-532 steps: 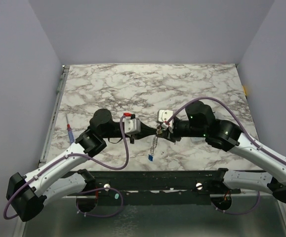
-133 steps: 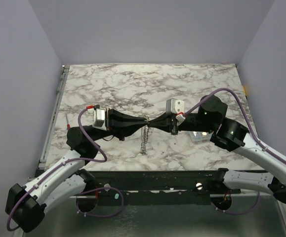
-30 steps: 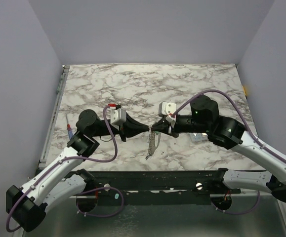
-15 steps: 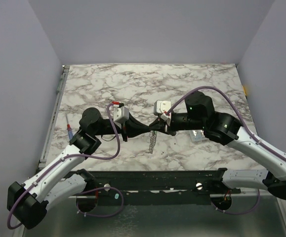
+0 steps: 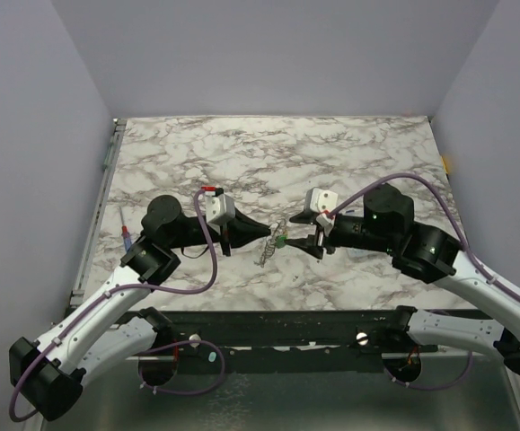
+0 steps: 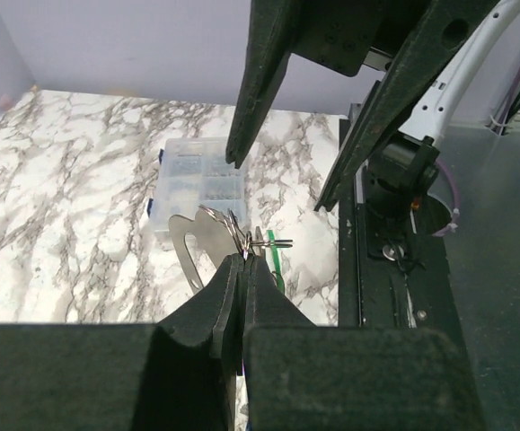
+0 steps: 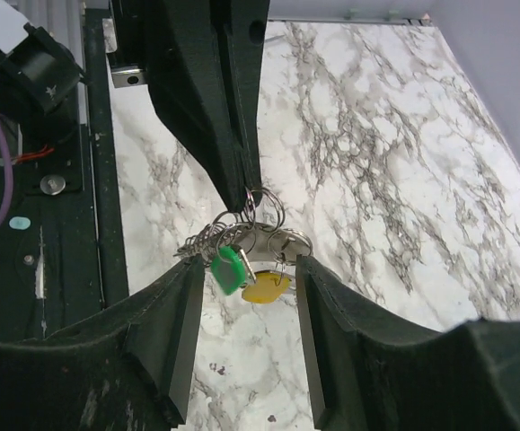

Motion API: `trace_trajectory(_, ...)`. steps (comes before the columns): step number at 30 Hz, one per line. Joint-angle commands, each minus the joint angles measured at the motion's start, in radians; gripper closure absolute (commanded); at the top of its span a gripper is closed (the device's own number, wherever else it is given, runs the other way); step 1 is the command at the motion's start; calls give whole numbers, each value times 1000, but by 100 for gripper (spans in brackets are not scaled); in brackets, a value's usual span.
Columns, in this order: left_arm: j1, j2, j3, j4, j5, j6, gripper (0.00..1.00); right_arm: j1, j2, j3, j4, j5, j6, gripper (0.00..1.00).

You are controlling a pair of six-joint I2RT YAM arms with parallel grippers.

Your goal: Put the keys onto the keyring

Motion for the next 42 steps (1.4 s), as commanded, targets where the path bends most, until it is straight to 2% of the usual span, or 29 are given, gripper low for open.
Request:
trace_trajectory(1,-6,-21,30,-4,-56,31,100,3,-22,-43,46,55,42,47)
trace_trajectory(9,-6,-20,30,-11,-147,31,100,4,-2,-89,110,21,78,48)
trace_trajectory(21,-6,-7,26,-16,-291,26,100,4,22,-250,381,235,186,47)
trace_trajectory(24,-6,3,30,-24,-286,26,100,3,32,-275,425,291,197,47)
trace_trajectory(29,-6,11,32,-23,-273,22,100,3,49,-291,488,280,193,48)
trace_trajectory(36,-6,4,30,-18,-269,19,100,3,85,-297,517,241,194,57)
trace_trajectory(39,-6,3,30,-19,-269,19,100,3,90,-298,522,240,193,71)
trace_trajectory(42,-6,2,30,-19,-269,19,100,3,94,-298,526,234,193,77)
